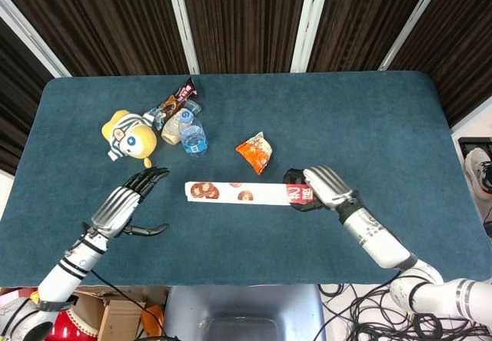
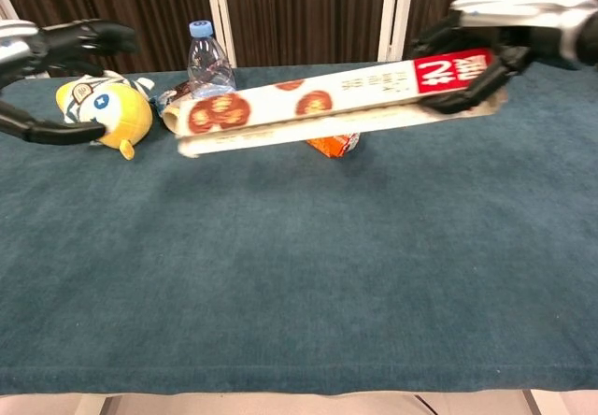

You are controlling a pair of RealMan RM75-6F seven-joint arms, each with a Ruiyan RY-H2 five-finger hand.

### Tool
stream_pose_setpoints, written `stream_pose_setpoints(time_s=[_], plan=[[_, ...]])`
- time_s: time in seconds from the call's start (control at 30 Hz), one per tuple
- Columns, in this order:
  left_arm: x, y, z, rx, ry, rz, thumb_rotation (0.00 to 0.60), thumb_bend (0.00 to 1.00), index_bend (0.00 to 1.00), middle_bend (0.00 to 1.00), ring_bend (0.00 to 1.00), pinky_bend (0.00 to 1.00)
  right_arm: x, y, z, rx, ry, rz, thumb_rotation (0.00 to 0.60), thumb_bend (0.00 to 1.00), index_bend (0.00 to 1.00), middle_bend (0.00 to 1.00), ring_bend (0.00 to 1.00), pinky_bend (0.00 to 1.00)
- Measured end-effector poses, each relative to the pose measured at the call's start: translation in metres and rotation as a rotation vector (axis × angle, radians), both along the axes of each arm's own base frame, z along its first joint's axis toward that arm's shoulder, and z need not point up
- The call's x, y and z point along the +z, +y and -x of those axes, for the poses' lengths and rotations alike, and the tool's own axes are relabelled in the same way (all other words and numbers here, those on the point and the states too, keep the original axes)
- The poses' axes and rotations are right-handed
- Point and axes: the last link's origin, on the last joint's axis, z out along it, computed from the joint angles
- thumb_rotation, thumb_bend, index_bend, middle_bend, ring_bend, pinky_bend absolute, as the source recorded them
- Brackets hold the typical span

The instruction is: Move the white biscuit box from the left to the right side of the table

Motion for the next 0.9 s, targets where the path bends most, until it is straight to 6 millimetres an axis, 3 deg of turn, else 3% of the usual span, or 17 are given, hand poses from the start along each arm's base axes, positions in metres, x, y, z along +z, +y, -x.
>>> stream_pose_setpoints(time_s=[0.17,0.27,0.33,0.43,0.53,0.6,0.63,0.7,0.9], plan=[[0.022,0.001,0.042,0.131,0.101,-0.092,0.459,0.23,0.00,0.07,0.00,0.13,0.012,0.005,0.051,-0.072,0.044,0.044,0.600,0.38,0.66,0.58,0.63,0.64],[0.028,0.003,0.070,0.224,0.128,-0.107,0.498,0.23,0.00,0.07,0.01,0.13,0.017,0.004,0.090,-0.131,0.097,0.077,0.600,0.38,0.60,0.58,0.59,0.63],[0.028,0.003,0.085,0.269,0.138,-0.097,0.523,0.23,0.00,0.07,0.01,0.13,0.018,0.003,0.116,-0.176,0.119,0.088,0.600,0.38,0.52,0.55,0.52,0.58],[0.025,0.004,0.102,0.325,0.141,-0.076,0.541,0.24,0.00,0.07,0.01,0.13,0.017,0.004,0.147,-0.219,0.140,0.099,0.600,0.38,0.34,0.43,0.37,0.46],[0.020,0.000,0.110,0.348,0.132,-0.061,0.562,0.24,0.00,0.07,0.01,0.13,0.015,0.008,0.173,-0.245,0.181,0.089,0.600,0.34,0.06,0.18,0.14,0.25],[0.019,0.000,0.110,0.348,0.127,-0.057,0.564,0.24,0.00,0.07,0.01,0.13,0.013,0.012,0.185,-0.268,0.210,0.061,0.600,0.22,0.00,0.05,0.02,0.13],[0.019,-0.001,0.110,0.346,0.126,-0.056,0.563,0.24,0.00,0.07,0.01,0.13,0.012,0.014,0.188,-0.276,0.218,0.052,0.600,0.19,0.00,0.03,0.00,0.11],[0.020,-0.003,0.109,0.341,0.127,-0.056,0.565,0.24,0.00,0.07,0.01,0.13,0.013,0.017,0.192,-0.284,0.230,0.046,0.600,0.14,0.00,0.00,0.00,0.08],[0.026,-0.016,0.111,0.347,0.143,-0.054,0.592,0.27,0.00,0.07,0.01,0.14,0.029,0.031,0.191,-0.275,0.255,0.053,0.600,0.11,0.00,0.00,0.00,0.02]])
